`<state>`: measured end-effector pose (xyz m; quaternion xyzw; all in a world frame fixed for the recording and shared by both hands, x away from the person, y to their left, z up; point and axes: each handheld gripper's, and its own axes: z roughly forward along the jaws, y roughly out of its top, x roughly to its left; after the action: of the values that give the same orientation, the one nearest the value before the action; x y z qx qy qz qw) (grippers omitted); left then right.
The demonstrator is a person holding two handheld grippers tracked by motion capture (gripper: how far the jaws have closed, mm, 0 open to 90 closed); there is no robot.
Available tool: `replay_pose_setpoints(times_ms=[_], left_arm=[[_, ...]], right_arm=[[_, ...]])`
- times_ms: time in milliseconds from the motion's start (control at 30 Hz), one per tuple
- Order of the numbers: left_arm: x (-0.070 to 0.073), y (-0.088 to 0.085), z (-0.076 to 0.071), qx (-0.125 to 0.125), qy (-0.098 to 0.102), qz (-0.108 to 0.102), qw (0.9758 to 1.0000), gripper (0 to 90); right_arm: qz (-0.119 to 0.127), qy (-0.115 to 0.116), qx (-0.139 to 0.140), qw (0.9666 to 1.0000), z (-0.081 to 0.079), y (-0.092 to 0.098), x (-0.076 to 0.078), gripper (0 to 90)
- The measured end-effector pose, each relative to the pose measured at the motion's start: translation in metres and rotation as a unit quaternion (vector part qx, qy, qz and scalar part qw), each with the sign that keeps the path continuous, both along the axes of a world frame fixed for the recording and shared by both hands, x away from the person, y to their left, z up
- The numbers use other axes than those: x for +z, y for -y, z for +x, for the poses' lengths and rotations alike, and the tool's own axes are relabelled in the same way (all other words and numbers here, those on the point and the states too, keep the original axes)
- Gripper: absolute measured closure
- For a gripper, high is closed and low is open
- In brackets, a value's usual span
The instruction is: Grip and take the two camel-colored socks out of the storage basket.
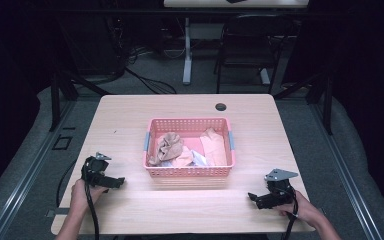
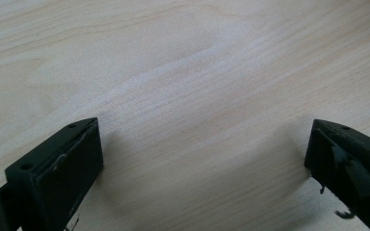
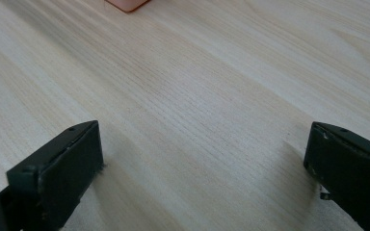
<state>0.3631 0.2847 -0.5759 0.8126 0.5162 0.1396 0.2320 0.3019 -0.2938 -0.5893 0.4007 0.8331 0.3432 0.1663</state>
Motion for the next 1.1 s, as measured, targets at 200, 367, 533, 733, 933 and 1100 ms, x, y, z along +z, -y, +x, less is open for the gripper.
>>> replay_pose_setpoints(times_ms=[200,367,533,733,933,1100], left_arm=[[0.0,0.0,0.0,-0.001,-0.001,0.001,1.0,0.0],[0.0,0.0,0.0,-0.003,-0.001,0.002,1.0,0.0],[0.001,0.0,0.0,-0.009,-0.005,0.007,0.9999,0.0],[0.006,0.001,0.006,-0.024,-0.032,0.016,0.9991,0.0],[0.021,-0.001,0.004,-0.03,-0.018,0.009,0.9994,0.1],[0.03,0.003,0.001,-0.047,-0.014,0.012,0.9987,0.0]], right_arm=[[-0.001,0.0,-0.001,1.0,0.0,0.0,0.0,0.0],[0.0,0.0,-0.001,1.0,0.0,0.0,0.0,0.0],[0.0,0.0,-0.001,1.0,0.0,0.0,0.0,0.0],[-0.001,0.0,-0.001,1.0,0.0,0.0,0.0,0.0],[0.0,0.0,-0.001,1.0,0.0,0.0,0.0,0.0],[0.0,0.0,-0.001,1.0,0.0,0.0,0.0,0.0]])
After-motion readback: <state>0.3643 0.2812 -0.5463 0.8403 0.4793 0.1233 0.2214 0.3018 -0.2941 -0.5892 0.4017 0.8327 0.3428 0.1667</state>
